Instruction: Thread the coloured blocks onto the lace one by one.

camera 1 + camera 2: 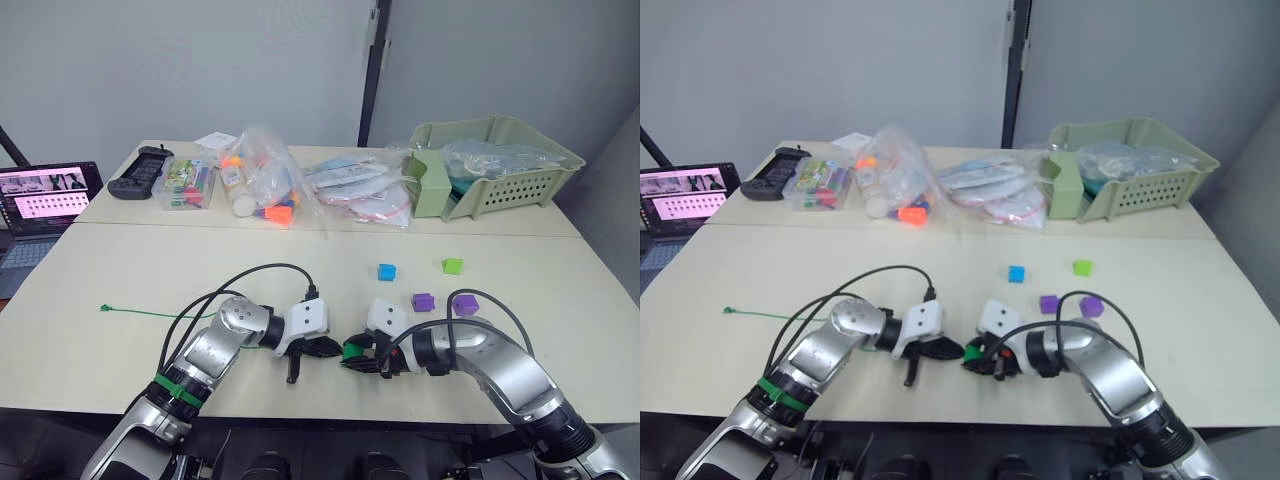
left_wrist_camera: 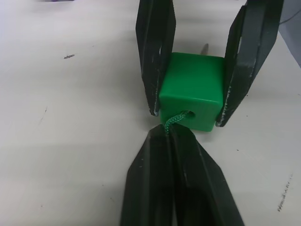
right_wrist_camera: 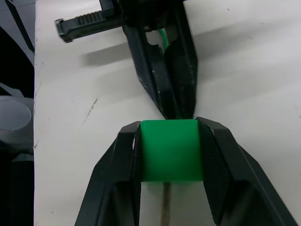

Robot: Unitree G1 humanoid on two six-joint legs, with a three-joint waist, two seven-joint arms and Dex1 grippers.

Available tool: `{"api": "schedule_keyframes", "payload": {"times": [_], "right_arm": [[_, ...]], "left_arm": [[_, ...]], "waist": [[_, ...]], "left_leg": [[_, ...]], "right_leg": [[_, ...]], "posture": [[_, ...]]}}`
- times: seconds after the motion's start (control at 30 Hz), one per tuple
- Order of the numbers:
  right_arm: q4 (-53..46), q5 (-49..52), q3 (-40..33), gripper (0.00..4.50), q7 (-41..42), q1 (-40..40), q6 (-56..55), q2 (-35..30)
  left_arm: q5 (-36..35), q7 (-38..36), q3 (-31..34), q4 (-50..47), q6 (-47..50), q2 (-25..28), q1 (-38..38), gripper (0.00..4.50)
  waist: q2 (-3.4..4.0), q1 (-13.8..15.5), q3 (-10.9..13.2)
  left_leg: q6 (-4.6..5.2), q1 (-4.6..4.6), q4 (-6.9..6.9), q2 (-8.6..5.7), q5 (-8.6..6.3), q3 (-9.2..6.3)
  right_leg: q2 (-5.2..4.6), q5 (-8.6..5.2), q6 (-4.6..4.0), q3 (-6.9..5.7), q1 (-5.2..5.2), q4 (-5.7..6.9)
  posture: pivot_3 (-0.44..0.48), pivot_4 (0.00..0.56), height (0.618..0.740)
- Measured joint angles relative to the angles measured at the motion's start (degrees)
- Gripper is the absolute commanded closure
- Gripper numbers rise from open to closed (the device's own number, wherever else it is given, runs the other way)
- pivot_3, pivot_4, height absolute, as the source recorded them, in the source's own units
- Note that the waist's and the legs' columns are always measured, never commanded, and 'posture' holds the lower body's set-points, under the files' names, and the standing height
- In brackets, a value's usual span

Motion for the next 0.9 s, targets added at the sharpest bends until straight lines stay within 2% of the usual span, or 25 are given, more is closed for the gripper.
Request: {"api": "schedule_keyframes", "payload": {"times": [0.07, 0.1, 0.17, 0.2, 0.23, 0.37, 0.5, 0.77, 0.9], "right_arm": [[-0.41, 0.16, -0.04, 1.33, 0.05, 0.00, 0.01, 0.15], [-1.03, 0.60, -0.45, 0.90, 0.04, 0.00, 0.20, 0.01], [-2.70, 2.07, -1.87, 0.22, 0.11, 0.00, 1.03, -0.74], [-3.46, 2.47, -2.65, 0.01, 0.18, 0.03, 1.43, -1.39], [-4.47, 2.93, -3.42, 0.00, 0.27, 0.19, 2.02, -2.26], [-8.24, 5.17, -8.03, 0.00, 0.64, 3.62, 2.85, -6.99], [-8.75, 6.48, -9.69, 0.00, 1.32, 8.28, 2.45, -10.04], [-8.66, 6.19, -9.63, 0.00, -0.03, 9.71, 0.27, -10.48], [-8.14, 5.53, -8.89, 0.00, -0.53, 9.70, -0.46, -10.48]], "left_arm": [[-0.96, -0.58, -0.01, -0.46, 1.15, 0.12, 0.00, 2.79], [-1.62, -1.09, -0.01, -1.22, 2.09, 0.55, 0.00, 2.31], [-1.80, -1.44, 0.08, -2.22, 2.70, 1.13, -0.33, 1.66], [-1.77, -1.54, 0.06, -2.48, 2.67, 1.38, -0.62, 1.35], [-1.69, -1.63, -0.01, -2.53, 2.60, 1.56, -0.96, 1.02], [-0.86, -1.72, -0.83, -2.74, 1.96, 1.43, -1.64, 1.02], [0.73, -1.29, -3.06, -2.34, 0.41, -0.57, -2.14, 1.02], [3.54, -0.30, -5.33, 1.83, -2.57, -3.42, -4.04, 1.02], [3.73, -0.76, -5.41, 2.94, -3.16, -3.75, -4.87, 2.16]], "waist": [[0.00, 0.01, 0.00], [0.00, 0.02, 0.00], [0.00, 0.10, 0.00], [0.00, 0.14, 0.00], [0.00, 0.17, 0.00], [0.00, 0.30, 0.00], [-0.01, 0.26, 0.00], [-0.01, -0.01, 0.00], [-0.01, 0.16, 0.00]], "left_leg": [[0.00, -0.05, 0.00, -0.01, 0.00, 0.00], [0.00, -0.05, 0.00, -0.01, 0.00, -0.01], [0.00, -0.07, 0.00, -0.02, 0.00, -0.04], [0.00, -0.06, 0.00, -0.02, 0.00, -0.04], [0.00, -0.07, 0.00, -0.03, 0.00, -0.04], [0.00, -0.08, 0.00, -0.03, 0.00, -0.01], [0.00, -0.11, 0.00, -0.03, 0.00, 0.07], [0.00, -0.10, 0.00, 0.00, 0.00, 0.09], [0.00, -0.11, 0.01, -0.02, 0.00, 0.09]], "right_leg": [[0.00, 0.00, 0.00, 0.00, -0.04, 0.01], [0.00, 0.00, 0.00, 0.00, -0.04, 0.01], [-0.01, 0.00, 0.00, 0.00, -0.04, 0.00], [-0.01, 0.00, 0.00, 0.00, -0.03, -0.01], [-0.02, 0.00, 0.00, 0.00, -0.03, -0.01], [-0.03, 0.00, 0.01, 0.00, -0.01, -0.08], [-0.02, 0.00, 0.01, -0.01, 0.00, -0.13], [0.03, -0.01, 0.01, 0.00, -0.01, -0.11], [0.03, -0.01, 0.01, 0.01, 0.00, -0.12]], "posture": [[0.000, 0.150, 0.740], [0.000, 0.150, 0.740], [0.000, 0.150, 0.740], [0.000, 0.150, 0.740], [0.000, 0.150, 0.740], [0.000, 0.150, 0.740], [0.000, 0.150, 0.740], [0.000, 0.150, 0.740], [0.000, 0.150, 0.740]]}}
